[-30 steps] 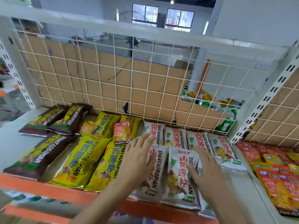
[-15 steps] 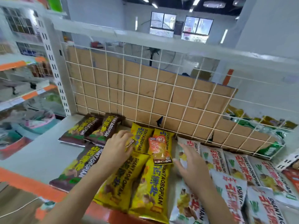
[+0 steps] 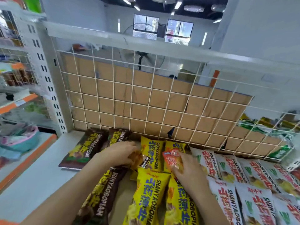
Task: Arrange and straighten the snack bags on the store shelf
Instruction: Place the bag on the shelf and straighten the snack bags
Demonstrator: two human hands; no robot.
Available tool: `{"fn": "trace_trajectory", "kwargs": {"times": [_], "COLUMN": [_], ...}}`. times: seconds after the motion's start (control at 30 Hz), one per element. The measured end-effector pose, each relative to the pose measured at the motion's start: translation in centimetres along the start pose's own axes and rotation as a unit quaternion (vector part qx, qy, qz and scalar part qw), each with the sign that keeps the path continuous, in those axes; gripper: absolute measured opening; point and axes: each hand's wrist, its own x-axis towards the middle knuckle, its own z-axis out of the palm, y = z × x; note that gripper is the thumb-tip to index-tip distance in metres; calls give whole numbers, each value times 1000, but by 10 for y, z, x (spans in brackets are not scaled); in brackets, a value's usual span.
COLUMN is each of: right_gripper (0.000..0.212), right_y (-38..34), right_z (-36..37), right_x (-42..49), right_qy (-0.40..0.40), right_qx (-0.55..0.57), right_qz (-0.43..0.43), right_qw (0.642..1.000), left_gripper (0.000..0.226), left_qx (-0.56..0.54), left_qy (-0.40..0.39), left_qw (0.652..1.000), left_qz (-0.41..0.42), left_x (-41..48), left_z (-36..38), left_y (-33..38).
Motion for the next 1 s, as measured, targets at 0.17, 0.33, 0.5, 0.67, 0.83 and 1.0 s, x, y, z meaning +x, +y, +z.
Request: {"fn": "trace_trajectory", "kwargs": {"times": [0.17,0.33,0.5,0.67,0.83,1.0], "right_gripper": [70,77,72,59,49,29], "right_y": [-6,-9,-13,-13,-14,-12], "right_z": [4,4,0,-2,-12,-34], "right_x": [0,0,1,6,6,-4], "right_qy": [11,15,22,38,69,123], "right_qx": [0,27,94,123,164,167], "right_qz": [43,92,130,140,140,108], "right_qw": [999,995,987,982,974,972], "left_gripper": [65,57,37,22,13,14], "left_qx": [-34,-72,-152,-184,-186,-218], "left_qy": [7,29,51,82,143,200], "left_qw": [999,996,985,976,964,945], "left_qz": [26,46,59,87,123,139], "left_x": [10,16,21,29,28,15], "left_z": [3,2,-3,-6,-27,-51], "left_y": [-6,-7,-10,-20,-21,-20]}}
